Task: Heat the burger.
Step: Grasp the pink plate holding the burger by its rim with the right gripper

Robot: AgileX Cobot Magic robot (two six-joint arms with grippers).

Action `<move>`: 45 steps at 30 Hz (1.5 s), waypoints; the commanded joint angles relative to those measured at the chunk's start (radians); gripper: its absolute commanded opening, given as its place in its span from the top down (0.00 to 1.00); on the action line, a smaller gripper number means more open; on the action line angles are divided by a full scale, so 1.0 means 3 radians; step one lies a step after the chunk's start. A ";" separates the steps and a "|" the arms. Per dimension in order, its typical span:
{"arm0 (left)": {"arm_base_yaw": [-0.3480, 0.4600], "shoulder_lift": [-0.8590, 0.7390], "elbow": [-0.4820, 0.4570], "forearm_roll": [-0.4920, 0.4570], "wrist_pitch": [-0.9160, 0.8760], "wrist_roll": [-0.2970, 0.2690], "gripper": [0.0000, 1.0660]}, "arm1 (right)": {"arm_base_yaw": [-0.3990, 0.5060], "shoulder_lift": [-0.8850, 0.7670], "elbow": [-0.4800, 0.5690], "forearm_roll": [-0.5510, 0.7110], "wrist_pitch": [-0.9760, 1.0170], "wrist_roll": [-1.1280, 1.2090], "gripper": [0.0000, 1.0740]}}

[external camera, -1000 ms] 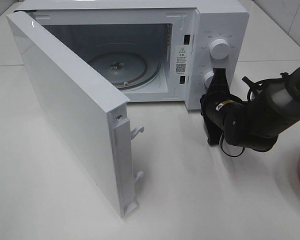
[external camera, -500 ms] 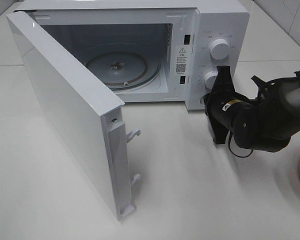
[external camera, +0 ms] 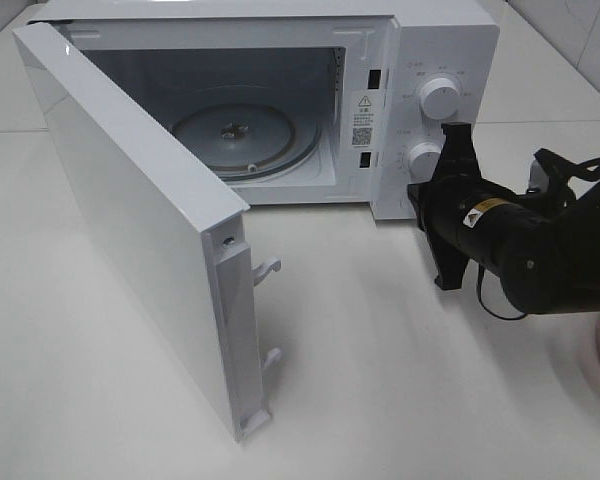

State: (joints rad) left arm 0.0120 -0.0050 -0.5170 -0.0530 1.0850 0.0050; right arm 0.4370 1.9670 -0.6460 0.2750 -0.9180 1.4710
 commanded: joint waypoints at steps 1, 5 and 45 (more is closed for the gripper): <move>0.0003 -0.0013 0.0000 -0.0013 -0.0050 0.0003 0.16 | -0.0013 -0.0200 0.0150 -0.0100 0.0073 -0.0033 1.00; 0.0003 -0.0013 0.0000 -0.0013 -0.0050 0.0003 0.16 | -0.0013 -0.0347 0.0237 -0.0163 0.0170 -0.0067 1.00; 0.0003 -0.0013 0.0000 -0.0013 -0.0050 0.0003 0.16 | -0.0023 -0.2083 0.0260 -0.0203 0.3180 -0.4080 1.00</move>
State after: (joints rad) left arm 0.0120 -0.0050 -0.5170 -0.0530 1.0850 0.0000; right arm 0.4330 1.3600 -0.5650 0.2250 -0.0120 0.2930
